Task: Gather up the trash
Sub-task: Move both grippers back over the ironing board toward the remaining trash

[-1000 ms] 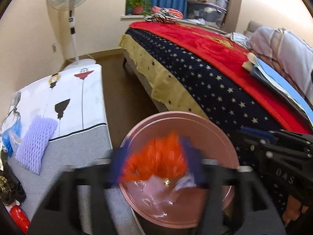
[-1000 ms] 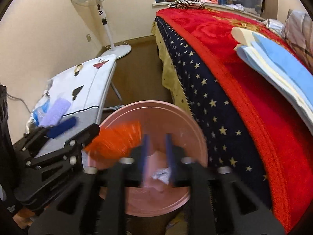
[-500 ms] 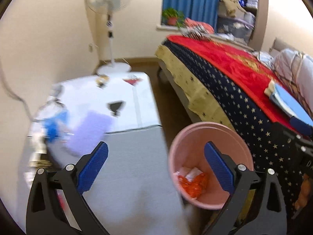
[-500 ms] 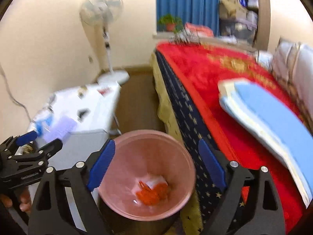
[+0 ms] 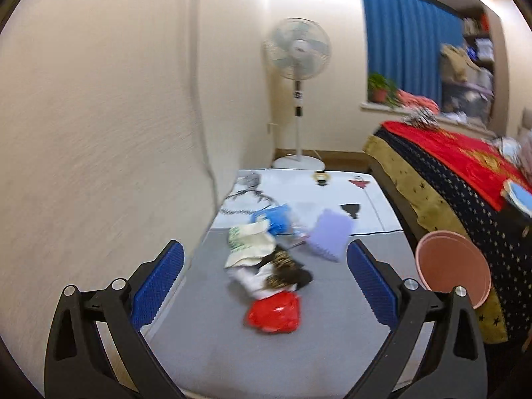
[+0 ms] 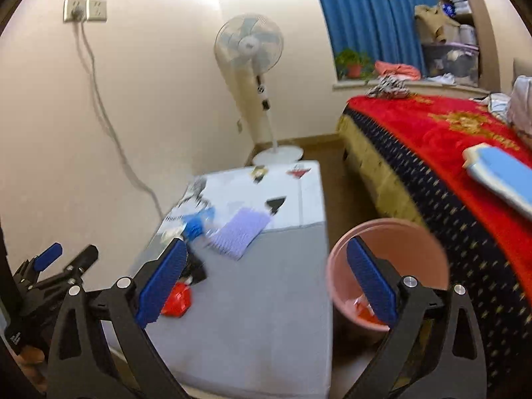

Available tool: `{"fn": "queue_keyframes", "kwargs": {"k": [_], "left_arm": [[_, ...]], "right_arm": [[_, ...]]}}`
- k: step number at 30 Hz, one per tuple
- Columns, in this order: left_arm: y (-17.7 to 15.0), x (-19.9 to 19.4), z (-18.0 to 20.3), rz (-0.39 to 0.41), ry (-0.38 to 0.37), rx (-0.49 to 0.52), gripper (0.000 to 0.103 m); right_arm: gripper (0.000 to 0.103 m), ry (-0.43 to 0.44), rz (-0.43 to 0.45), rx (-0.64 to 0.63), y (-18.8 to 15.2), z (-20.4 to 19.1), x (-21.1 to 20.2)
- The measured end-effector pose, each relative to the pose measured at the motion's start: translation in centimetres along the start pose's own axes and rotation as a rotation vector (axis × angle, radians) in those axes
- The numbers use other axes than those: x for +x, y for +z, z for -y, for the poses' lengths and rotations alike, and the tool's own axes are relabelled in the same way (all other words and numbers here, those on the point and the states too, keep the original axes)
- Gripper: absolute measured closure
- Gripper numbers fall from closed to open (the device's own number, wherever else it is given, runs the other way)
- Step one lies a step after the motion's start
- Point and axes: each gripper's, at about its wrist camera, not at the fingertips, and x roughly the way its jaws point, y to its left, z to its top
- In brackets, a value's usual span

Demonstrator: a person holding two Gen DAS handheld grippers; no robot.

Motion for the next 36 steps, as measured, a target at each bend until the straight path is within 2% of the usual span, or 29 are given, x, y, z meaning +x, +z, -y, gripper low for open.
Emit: {"fn": "queue_keyframes", "kwargs": {"k": [3, 7, 14, 36], "left_arm": [[-0.8, 0.8, -2.0, -0.006, 0.04, -0.026, 0.008], [-1.7, 2.3, -2.5, -0.007, 0.101, 0.036, 0.008], [-1.7, 3.2, -2.6, -0.044, 0.018, 0.001, 0.008], [-1.9, 4.2, -3.8, -0.072, 0.027, -0.061, 0.008]], "right_arm": [[0.008, -0.004, -0.03, -0.06, -0.8, -1.9, 1.7], [0.008, -0.027, -0.058, -0.107, -1.9, -3.3, 3.6], [0.008, -0.038, -0.077, -0.154, -2.5, -4.5, 5.1], [0.008, -0.046, -0.101, -0.168, -2.8, -4.0, 5.7]]}}
